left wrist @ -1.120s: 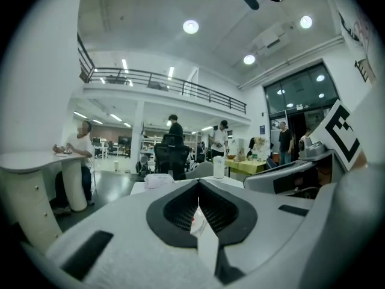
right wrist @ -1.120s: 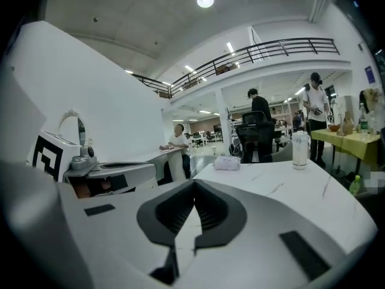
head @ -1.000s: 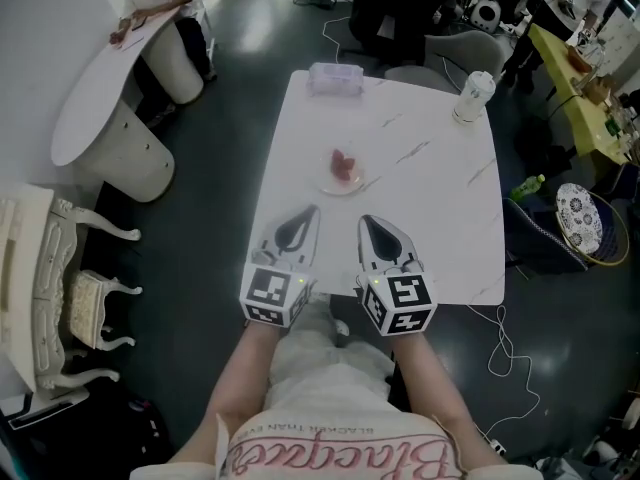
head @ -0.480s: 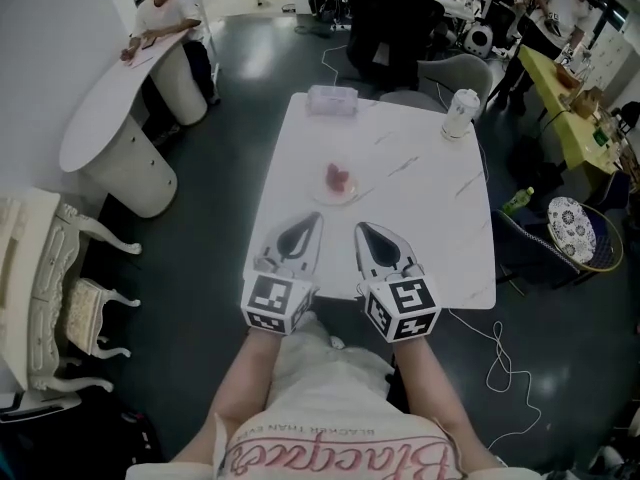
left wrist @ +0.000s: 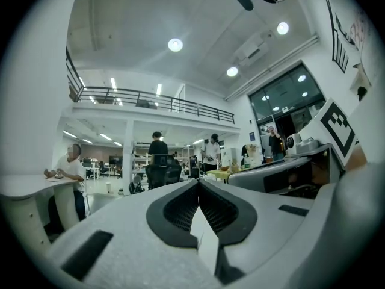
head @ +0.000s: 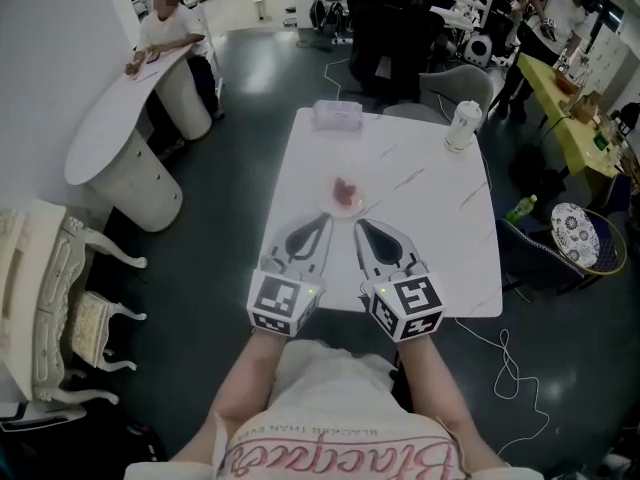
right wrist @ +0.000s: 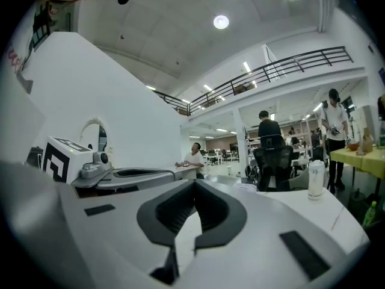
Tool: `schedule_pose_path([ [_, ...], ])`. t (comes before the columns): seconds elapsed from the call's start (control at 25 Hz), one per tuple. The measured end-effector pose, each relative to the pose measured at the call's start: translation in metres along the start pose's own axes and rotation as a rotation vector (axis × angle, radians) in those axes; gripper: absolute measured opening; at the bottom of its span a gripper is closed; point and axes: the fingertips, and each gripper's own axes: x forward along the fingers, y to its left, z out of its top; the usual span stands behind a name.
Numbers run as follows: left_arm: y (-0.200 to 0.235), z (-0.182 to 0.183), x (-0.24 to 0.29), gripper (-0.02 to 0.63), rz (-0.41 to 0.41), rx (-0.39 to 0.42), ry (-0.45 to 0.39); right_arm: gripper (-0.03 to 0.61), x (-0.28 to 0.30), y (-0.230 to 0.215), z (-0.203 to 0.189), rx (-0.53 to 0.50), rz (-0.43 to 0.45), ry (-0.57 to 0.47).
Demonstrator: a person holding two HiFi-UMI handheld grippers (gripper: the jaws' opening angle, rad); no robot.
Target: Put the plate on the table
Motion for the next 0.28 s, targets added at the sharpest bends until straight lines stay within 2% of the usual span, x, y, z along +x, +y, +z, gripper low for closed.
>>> schedule_pose_path([
  [0.28,0.01,0.007,0.01,0.005,-0.02,0.0,-0.017,0.003,0.008,-0.006,0.017,-0.042,0.007,-0.015],
])
